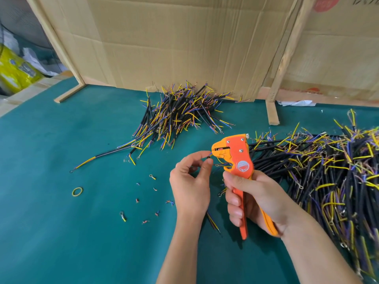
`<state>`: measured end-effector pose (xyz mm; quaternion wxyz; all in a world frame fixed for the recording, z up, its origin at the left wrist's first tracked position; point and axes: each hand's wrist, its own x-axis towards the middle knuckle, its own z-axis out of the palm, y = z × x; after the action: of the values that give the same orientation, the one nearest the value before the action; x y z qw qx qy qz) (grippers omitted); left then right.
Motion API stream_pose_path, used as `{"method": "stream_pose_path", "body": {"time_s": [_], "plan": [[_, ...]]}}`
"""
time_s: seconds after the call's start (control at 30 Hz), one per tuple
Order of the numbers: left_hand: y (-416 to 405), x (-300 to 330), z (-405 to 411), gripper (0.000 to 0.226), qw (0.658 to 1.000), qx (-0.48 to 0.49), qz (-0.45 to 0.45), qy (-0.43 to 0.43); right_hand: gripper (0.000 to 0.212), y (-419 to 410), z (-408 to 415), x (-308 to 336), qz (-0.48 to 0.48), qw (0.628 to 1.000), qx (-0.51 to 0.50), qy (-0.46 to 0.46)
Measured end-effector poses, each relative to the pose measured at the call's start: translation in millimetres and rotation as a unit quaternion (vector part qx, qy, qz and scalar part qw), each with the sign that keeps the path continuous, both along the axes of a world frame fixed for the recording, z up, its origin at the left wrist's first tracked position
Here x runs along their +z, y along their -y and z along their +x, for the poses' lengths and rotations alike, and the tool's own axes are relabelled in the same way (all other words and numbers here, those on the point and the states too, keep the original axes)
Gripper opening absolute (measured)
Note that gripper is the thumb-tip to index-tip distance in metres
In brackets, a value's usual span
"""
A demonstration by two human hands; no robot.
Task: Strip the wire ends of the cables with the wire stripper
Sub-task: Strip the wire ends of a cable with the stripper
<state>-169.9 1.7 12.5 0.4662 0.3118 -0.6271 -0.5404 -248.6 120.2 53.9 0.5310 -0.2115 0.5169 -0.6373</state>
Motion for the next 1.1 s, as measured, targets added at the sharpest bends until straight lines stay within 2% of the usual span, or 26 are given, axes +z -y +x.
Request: {"method": "stream_pose_path", "body": {"time_s": [0.27,0.43,0.53,0.6,0.67,0.77,0.87,1.0,1.1], "plan": [[1,2,2,0.014,1.000,0.001,0.010,0.003,0.032,8,12,-4,-0.021,1.000,-0.003,-0.008],[0,2,2,0.014,1.000,0.005,0.004,0.013,0.030,4,11,-6,-0.048,0.998,0.000,0.043],[1,3,2,0.015,1.000,0.017,-0.003,0.018,0.054,-4,7,-2,-0.057,0.995,0.037,0.068],[2,4,2,0.015,1.000,0.023,-0.002,0.016,0.075,-10,3,-1,-0.043,0.997,0.004,0.071],[2,3,2,0.015,1.000,0.027,0.003,0.011,0.083,-18,0,0,-0.054,0.994,-0.031,0.088],[2,4,1,0.019,1.000,0.025,0.005,0.007,0.065,-24,-4,7,-0.086,0.988,-0.071,0.111],[1,5,1,0.024,1.000,0.024,0.001,0.010,0.052,-24,-1,11,-0.069,0.989,-0.082,0.101],[0,6,1,0.024,0.999,0.028,-0.011,0.026,0.050,-21,17,6,-0.033,0.992,-0.086,0.087],[-1,5,2,0.019,0.999,0.026,-0.011,0.025,0.052,-20,27,-5,-0.044,0.987,-0.120,0.100]]}}
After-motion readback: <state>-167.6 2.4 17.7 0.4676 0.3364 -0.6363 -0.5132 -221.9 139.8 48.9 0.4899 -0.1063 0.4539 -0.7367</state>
